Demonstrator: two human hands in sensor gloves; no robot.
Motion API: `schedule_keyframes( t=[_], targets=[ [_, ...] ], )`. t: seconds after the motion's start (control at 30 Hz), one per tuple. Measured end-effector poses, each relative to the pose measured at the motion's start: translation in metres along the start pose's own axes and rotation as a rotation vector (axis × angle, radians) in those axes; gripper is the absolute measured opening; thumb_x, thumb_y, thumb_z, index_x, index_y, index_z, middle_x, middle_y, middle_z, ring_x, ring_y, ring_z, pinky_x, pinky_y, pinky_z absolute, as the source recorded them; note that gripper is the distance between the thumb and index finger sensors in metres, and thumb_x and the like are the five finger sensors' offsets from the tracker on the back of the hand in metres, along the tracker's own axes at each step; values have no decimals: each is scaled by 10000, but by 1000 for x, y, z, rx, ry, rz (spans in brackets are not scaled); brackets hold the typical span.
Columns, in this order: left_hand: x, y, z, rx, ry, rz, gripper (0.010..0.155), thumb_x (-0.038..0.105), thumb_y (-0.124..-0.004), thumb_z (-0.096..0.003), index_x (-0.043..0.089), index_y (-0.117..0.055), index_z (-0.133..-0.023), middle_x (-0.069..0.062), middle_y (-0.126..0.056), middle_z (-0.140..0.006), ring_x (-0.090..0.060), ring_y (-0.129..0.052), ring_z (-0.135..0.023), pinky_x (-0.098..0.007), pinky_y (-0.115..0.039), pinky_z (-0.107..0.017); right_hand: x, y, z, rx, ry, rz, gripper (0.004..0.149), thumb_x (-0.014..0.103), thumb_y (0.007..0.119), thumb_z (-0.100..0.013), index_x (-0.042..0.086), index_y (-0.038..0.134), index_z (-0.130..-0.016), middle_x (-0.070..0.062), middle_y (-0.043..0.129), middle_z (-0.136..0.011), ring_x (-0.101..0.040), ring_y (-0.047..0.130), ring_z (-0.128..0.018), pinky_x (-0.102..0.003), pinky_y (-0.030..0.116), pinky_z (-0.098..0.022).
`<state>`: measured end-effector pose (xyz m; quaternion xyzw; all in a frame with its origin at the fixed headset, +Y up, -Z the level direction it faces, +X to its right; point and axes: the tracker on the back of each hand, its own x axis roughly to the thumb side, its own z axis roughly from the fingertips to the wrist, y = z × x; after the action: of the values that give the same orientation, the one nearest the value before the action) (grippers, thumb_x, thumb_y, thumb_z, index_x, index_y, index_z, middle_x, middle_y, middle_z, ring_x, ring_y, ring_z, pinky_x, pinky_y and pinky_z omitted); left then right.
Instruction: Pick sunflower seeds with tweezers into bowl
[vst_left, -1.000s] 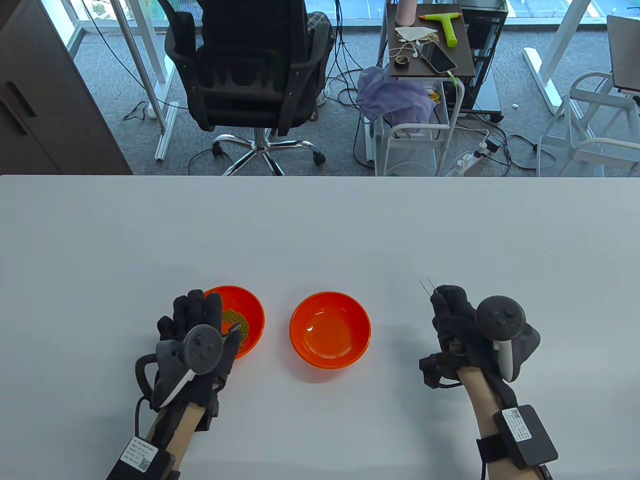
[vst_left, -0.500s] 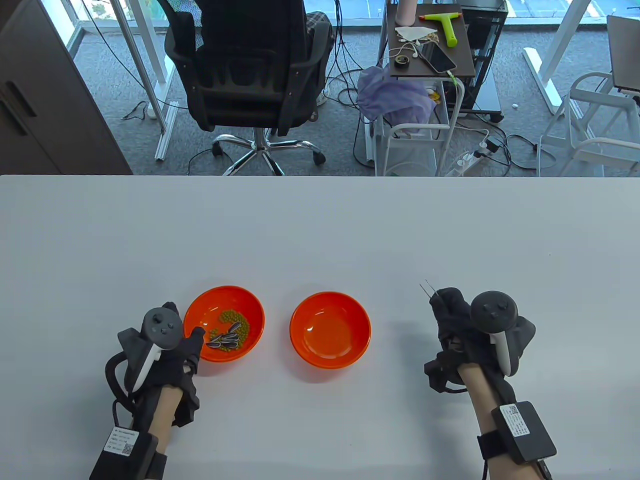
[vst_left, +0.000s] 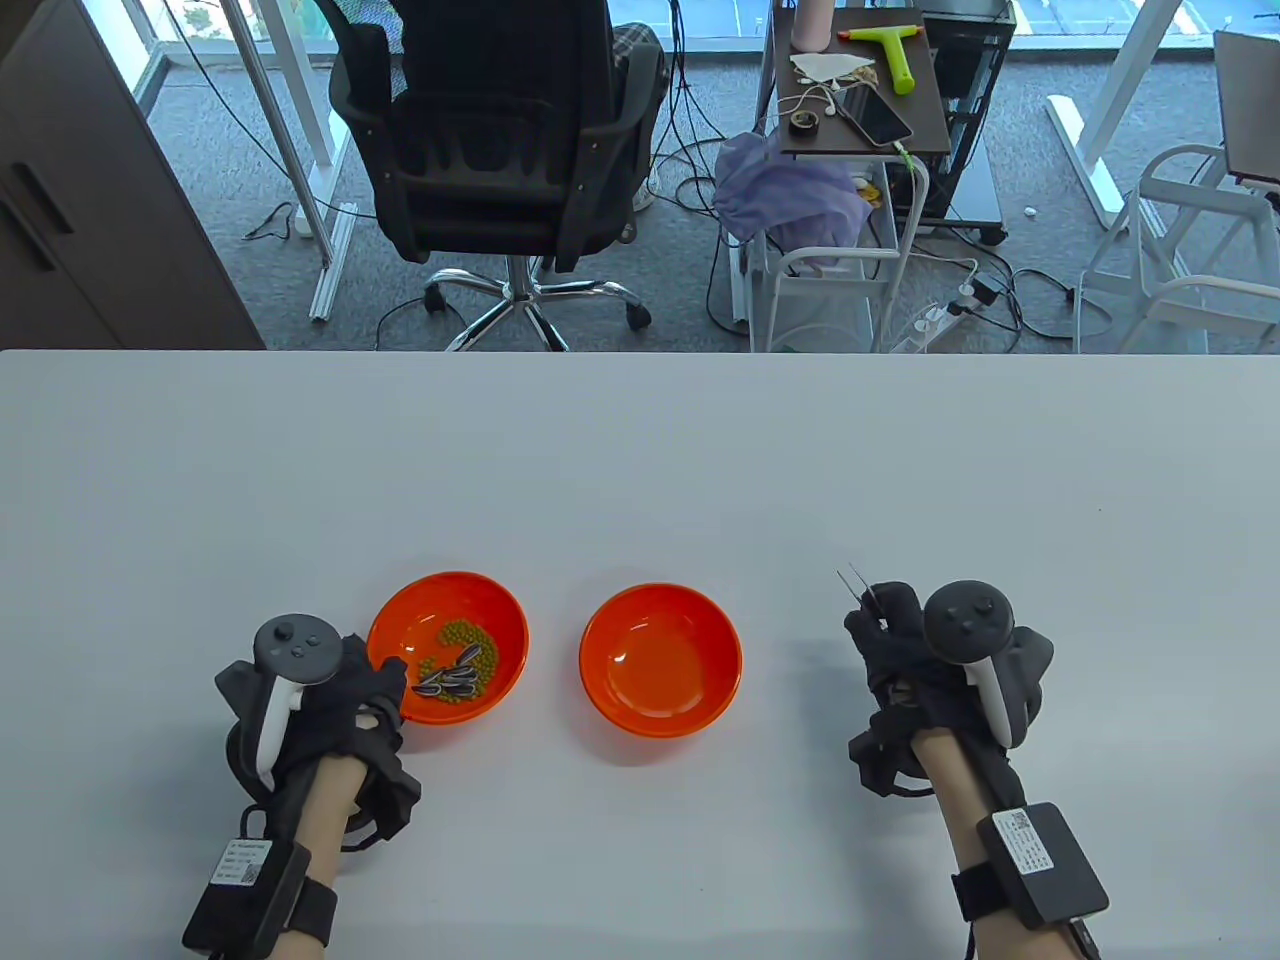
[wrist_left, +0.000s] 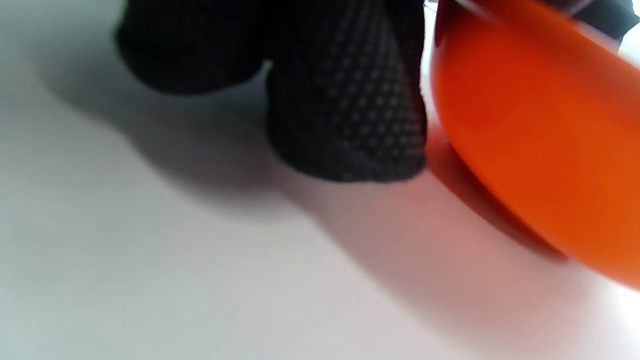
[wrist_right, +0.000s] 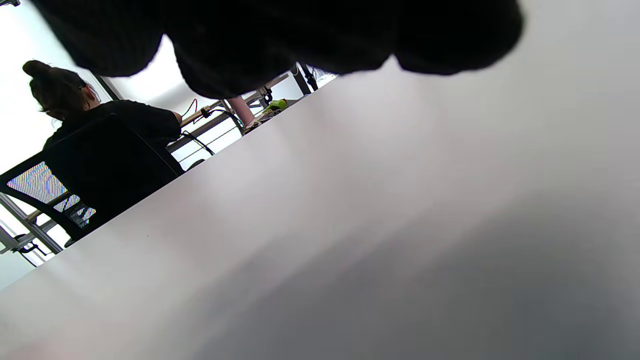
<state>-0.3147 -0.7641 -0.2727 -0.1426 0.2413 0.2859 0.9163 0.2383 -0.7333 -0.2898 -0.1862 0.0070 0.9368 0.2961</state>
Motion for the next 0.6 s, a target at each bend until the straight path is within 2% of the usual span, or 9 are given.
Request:
schedule_keyframes(
  t=[0.3,0.5,0.6],
  targets=[
    [-4,4,-1,16,1,112,550,384,-759,-463,112,-763,-941,-35,-1066,-452,-104,-1066,-108,-336,-946,-183,-1,2,1,-11,-32,-47,502,527,770,-359,353,877,-818,118,987,-403,-83,938,-164,-323,896,-281],
    [4,13,8,9,-76,130,514,389,-779,-453,148,-804,-906,-37,-1060,-441,-113,-1053,-110,-340,-942,-205,2,0,5,-24,-56,-50,517,539,778,-348,369,898,-822,101,976,-530,-78,939,-199,-319,890,-309],
    [10,17,16,-5,-131,135,500,385,-797,-447,160,-820,-893,-37,-1060,-439,-120,-1050,-113,-346,-941,-210,12,-3,11,-41,-105,-72,535,540,778,-348,359,892,-838,111,975,-488,-84,939,-190,-325,890,-305]
  ],
)
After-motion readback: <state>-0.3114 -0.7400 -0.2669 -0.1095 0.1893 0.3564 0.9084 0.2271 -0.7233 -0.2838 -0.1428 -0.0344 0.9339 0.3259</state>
